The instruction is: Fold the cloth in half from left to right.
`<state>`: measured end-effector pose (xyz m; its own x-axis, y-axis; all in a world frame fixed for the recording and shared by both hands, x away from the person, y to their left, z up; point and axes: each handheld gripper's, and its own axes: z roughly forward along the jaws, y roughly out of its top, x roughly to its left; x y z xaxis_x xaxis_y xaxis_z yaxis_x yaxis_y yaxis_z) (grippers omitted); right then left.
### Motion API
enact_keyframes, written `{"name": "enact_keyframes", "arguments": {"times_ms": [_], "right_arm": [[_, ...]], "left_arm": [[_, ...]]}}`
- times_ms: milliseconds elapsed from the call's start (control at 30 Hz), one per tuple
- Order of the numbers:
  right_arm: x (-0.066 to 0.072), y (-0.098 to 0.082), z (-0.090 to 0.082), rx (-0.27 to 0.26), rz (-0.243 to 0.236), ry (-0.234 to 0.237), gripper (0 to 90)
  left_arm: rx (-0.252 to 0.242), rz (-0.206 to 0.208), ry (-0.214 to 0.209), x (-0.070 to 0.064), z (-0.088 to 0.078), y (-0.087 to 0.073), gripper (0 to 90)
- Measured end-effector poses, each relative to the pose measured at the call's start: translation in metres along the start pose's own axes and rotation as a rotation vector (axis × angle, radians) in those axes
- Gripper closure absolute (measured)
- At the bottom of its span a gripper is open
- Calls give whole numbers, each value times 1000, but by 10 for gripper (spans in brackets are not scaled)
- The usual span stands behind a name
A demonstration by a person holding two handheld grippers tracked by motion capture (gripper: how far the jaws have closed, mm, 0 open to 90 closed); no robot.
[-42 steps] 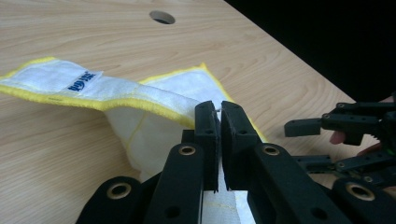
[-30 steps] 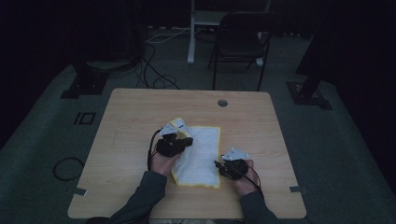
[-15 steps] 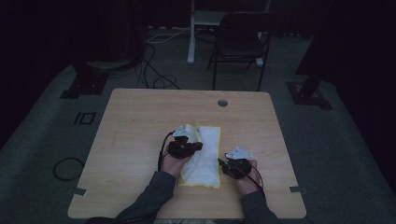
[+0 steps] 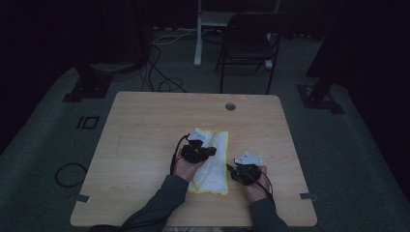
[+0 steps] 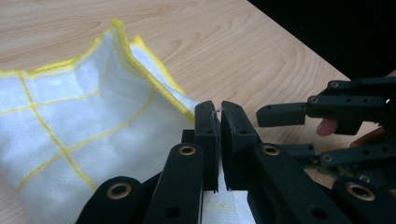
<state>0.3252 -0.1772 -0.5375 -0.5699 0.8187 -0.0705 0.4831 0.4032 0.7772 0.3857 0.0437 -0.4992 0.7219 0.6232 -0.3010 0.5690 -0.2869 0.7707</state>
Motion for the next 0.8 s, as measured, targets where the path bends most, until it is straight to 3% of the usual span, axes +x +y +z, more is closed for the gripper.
{"name": "enact_keyframes", "arguments": {"times_ms": [167, 233, 267, 367, 533, 800], "right_arm": [[0, 0, 1, 4, 6, -3, 607], [-1, -1, 1, 7, 9, -4, 607], [-1, -1, 1, 7, 9, -4, 607], [-2, -1, 0, 3, 10, -7, 606], [-2, -1, 0, 0, 9, -6, 606], [-1, -1, 0, 3, 9, -3, 604]], "left_arm": [[34, 9, -10, -5, 14, 0, 859], [36, 1, -39, -6, 17, -1, 766], [30, 6, -42, -7, 16, -1, 766], [6, 12, -37, -8, 4, 1, 733], [-21, 24, 26, -4, -22, -1, 725], [-17, -32, 57, 14, -49, -31, 687]]}}
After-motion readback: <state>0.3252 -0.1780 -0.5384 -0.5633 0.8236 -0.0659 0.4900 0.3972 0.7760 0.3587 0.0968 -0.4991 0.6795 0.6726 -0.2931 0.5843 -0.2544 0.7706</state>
